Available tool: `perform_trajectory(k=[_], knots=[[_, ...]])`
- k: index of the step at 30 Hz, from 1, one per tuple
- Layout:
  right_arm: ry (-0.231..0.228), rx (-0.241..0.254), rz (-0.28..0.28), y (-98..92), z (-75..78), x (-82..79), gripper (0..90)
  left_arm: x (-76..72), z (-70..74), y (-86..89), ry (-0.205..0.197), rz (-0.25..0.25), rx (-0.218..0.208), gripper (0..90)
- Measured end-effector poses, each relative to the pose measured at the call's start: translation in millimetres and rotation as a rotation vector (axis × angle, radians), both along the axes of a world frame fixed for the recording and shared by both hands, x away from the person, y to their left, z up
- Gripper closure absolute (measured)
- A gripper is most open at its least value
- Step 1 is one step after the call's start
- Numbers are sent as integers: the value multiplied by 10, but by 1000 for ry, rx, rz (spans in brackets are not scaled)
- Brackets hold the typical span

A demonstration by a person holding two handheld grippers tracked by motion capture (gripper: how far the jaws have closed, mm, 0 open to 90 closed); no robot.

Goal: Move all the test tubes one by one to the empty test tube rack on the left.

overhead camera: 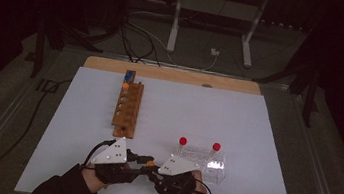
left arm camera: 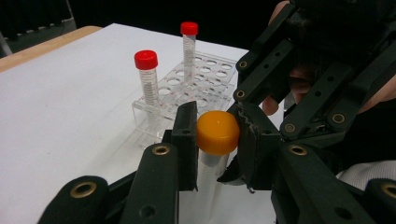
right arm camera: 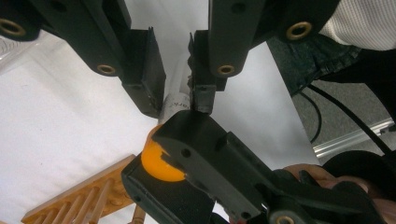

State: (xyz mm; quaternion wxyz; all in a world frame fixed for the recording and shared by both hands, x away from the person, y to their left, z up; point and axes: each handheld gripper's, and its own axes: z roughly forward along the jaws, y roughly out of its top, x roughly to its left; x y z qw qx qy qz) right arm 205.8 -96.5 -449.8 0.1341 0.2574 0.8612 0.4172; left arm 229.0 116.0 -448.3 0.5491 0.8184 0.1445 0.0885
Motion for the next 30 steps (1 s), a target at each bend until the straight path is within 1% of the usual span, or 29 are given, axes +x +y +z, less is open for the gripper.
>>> perform_trajectory(k=[3, 6, 11, 13, 14, 15, 20, 21, 23, 24, 27, 28, 30], knots=[[-3, 20, 1, -13, 9, 7, 737, 7, 27, 20, 2, 4, -12, 718], [-9, 44, -15, -48, 31, 18, 635, 22, 66, 64, -6, 19, -14, 718], [-42, 95, -42, -125, 94, 22, 468, 91, 142, 198, -34, 78, -12, 719], [-49, 118, -49, -146, 113, 24, 416, 134, 182, 252, -45, 103, -13, 719], [-50, 120, -51, -151, 119, 25, 377, 156, 204, 279, -51, 116, -16, 719], [-51, 124, -53, -154, 124, 27, 346, 180, 227, 305, -48, 123, -25, 719], [-50, 151, -61, -166, 133, 25, 205, 283, 353, 410, -84, 173, -33, 719], [-52, 153, -63, -165, 134, 25, 182, 306, 382, 429, -86, 180, -35, 719], [-53, 158, -68, -165, 138, 23, 149, 353, 432, 463, -103, 201, -31, 719], [-55, 166, -73, -169, 140, 25, 143, 384, 455, 484, -104, 206, -33, 719], [-56, 180, -83, -180, 146, 31, 83, 477, 520, 542, -112, 237, -35, 718], [-55, 182, -80, -186, 148, 32, 41, 509, 543, 562, -117, 248, -35, 718], [-60, 190, -78, -196, 151, 32, 29, 571, 588, 591, -121, 268, -37, 719]])
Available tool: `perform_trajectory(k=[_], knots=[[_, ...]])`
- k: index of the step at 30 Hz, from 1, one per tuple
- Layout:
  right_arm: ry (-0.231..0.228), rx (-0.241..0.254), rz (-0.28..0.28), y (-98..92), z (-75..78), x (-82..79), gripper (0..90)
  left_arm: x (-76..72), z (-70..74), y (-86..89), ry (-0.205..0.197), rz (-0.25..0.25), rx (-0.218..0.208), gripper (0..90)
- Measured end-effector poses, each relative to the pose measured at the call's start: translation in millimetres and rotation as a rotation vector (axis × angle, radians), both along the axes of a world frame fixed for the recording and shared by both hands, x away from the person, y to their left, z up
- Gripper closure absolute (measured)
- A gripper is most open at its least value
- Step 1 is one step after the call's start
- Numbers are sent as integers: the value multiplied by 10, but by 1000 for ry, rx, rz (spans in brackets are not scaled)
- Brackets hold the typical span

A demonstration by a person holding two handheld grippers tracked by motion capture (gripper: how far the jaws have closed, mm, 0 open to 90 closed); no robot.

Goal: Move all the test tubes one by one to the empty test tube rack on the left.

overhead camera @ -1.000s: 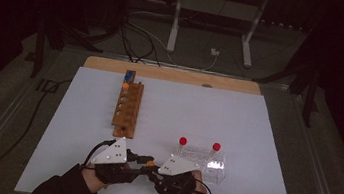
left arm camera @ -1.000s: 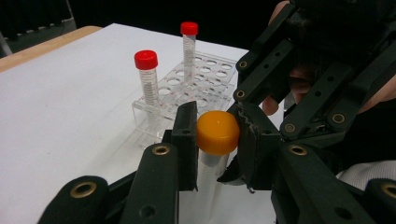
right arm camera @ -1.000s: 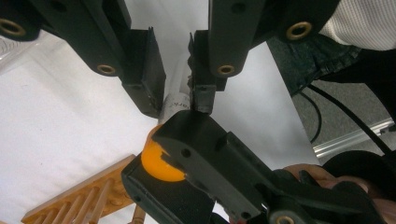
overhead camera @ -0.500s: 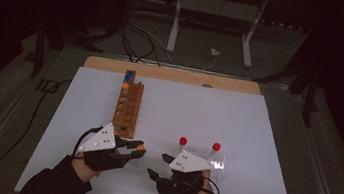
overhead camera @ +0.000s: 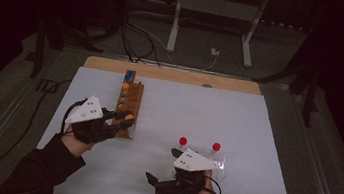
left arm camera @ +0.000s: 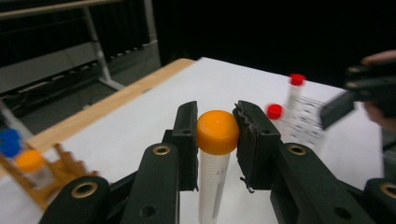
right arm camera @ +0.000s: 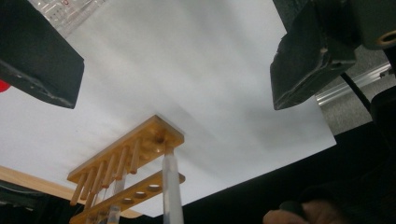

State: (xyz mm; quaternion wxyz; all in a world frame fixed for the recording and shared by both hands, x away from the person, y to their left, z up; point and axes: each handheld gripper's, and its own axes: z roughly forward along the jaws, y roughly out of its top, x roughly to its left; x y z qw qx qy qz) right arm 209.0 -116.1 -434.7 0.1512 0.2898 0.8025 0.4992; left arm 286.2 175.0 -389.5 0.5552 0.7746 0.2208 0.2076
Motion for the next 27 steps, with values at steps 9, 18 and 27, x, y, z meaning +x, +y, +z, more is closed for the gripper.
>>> perform_trajectory(k=[9, 18, 27], knots=[[-1, 35, 33, -61, 29, -1, 0, 278, 140, 98, -26, 86, 15, 719], [-7, 69, 43, -107, 53, -2, 0, 597, 174, 195, -40, 193, -8, 718], [-16, 61, 46, -111, 56, -8, 0, 909, 13, 231, -16, 284, -36, 718]])
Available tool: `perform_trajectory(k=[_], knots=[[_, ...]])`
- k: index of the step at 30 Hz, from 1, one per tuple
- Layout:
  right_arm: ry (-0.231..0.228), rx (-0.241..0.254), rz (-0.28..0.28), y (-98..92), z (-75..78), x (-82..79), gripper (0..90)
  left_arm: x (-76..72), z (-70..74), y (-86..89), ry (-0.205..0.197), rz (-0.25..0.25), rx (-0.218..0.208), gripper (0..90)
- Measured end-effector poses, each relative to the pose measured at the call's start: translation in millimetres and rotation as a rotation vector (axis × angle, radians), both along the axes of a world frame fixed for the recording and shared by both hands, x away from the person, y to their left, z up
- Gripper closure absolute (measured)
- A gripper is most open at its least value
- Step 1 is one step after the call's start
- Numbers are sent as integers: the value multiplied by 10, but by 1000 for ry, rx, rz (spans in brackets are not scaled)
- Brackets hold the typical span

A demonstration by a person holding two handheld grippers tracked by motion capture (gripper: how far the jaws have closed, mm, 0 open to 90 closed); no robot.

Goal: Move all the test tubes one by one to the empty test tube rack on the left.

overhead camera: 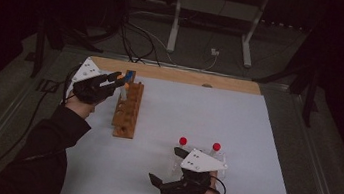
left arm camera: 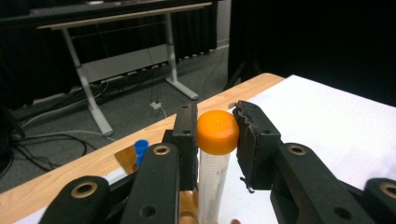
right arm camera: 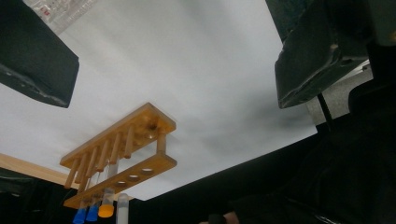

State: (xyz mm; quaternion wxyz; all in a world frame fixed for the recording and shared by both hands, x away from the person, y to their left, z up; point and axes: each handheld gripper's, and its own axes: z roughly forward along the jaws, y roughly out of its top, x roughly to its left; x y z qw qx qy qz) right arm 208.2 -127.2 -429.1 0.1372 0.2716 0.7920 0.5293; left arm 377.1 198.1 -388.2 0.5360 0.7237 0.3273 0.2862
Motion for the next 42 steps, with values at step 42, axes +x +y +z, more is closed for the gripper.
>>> perform_trajectory(k=[42], knots=[[22, 8, 32, -12, -6, -11, 0, 281, -681, -84, 143, 54, 76, 715]])
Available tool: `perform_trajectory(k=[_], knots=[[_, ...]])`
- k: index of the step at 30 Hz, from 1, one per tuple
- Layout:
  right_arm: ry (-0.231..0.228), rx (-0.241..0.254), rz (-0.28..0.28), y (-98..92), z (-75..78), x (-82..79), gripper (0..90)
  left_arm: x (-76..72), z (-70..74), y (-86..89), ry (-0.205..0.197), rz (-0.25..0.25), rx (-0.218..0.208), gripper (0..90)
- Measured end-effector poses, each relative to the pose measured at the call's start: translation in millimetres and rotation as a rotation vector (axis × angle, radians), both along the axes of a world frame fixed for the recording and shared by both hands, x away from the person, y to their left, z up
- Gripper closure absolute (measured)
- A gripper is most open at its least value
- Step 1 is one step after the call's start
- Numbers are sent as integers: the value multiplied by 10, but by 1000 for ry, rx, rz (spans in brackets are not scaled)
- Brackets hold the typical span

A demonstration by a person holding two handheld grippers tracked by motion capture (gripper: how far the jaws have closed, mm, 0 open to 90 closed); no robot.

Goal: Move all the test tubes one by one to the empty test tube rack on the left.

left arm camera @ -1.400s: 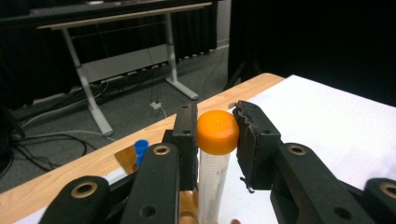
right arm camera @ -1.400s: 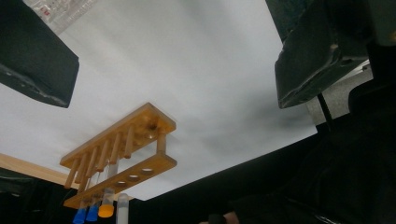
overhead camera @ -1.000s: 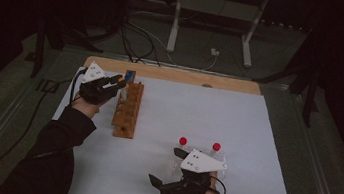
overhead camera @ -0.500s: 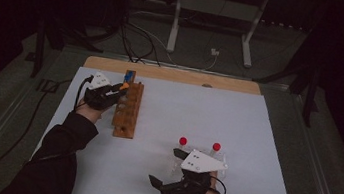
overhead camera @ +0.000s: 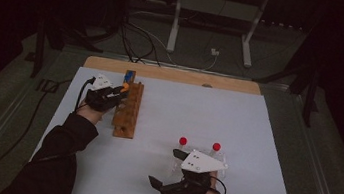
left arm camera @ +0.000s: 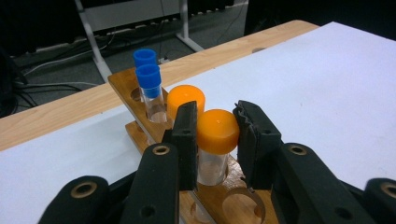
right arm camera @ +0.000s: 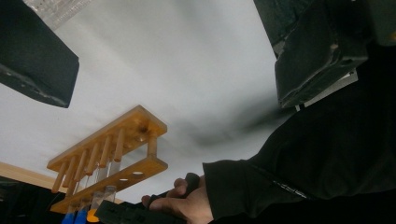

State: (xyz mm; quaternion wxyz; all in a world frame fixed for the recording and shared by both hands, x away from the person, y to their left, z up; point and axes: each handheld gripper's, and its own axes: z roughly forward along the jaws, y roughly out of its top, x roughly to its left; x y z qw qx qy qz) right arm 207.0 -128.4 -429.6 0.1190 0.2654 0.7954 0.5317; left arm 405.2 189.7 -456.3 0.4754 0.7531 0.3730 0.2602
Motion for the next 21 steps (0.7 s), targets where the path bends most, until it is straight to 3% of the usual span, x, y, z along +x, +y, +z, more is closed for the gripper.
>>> perform_trajectory(k=[7, 15, 21], knots=[[-4, 4, -1, -11, 11, 2, 0, -7, 9, 0, 10, -15, -9, 702], [-23, 14, -18, -76, 64, 16, 0, -158, 164, 79, 2, -57, -50, 476], [-50, 24, -51, -212, 152, 56, 0, -396, 280, 99, -2, -117, -53, 246]])
